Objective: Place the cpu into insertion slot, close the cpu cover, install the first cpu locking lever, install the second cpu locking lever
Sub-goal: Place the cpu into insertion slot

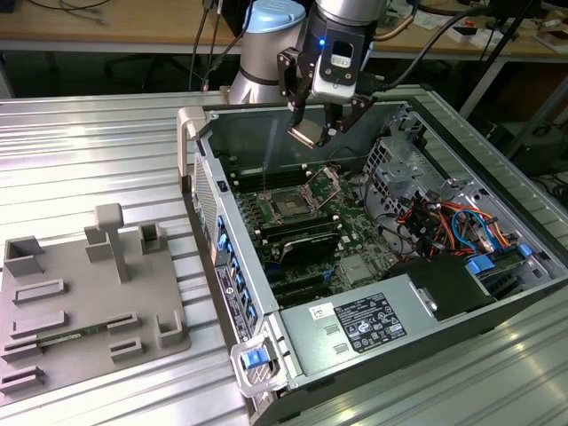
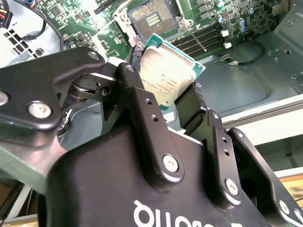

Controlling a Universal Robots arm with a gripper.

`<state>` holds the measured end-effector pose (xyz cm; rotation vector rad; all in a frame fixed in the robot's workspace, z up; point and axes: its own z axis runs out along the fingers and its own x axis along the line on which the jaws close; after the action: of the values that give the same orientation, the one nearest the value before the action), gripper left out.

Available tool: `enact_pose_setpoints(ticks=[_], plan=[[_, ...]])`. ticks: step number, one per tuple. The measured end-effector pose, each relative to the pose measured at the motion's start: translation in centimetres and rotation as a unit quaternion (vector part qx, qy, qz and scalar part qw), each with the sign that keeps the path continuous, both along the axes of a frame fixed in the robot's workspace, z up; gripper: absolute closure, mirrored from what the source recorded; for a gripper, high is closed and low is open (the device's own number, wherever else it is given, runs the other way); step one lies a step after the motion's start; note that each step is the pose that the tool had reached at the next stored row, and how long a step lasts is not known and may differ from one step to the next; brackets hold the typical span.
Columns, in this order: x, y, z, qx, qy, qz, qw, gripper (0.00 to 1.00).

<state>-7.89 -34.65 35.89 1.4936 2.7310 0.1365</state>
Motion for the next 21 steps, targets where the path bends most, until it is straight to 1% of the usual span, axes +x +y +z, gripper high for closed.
enact_pose_setpoints(ticks=[3, 4, 5, 8, 10, 11, 13, 16, 17, 20, 21], plan=[[0.00, 0.00, -0.07, 0.0000, 0.0000, -0.009, 0.99996, 0.45], [-0.01, 0.00, -0.12, 0.0000, 0.0000, -0.020, 0.99981, 0.45], [-0.01, 0.00, -0.16, 0.0000, 0.0000, -0.027, 0.99964, 0.45], [-0.01, 0.00, -0.24, -0.0001, 0.0000, -0.042, 0.99910, 0.45], [-0.01, 0.00, -0.30, -0.0001, 0.0000, -0.054, 0.99855, 0.45], [-0.01, 0.00, -0.35, 0.0000, 0.0000, -0.062, 0.99807, 0.45], [-0.01, 0.00, -0.41, 0.0000, 0.0000, -0.071, 0.99745, 0.45], [-0.01, 0.00, -0.56, -0.0001, 0.0000, -0.097, 0.99525, 0.45], [-0.01, 0.00, -0.59, -0.0001, 0.0000, -0.102, 0.99475, 0.45], [-0.01, 0.00, -0.70, -0.0001, 0.0001, -0.119, 0.99292, 0.45], [-0.01, 0.00, -0.74, -0.0001, 0.0001, -0.126, 0.99200, 0.45]])
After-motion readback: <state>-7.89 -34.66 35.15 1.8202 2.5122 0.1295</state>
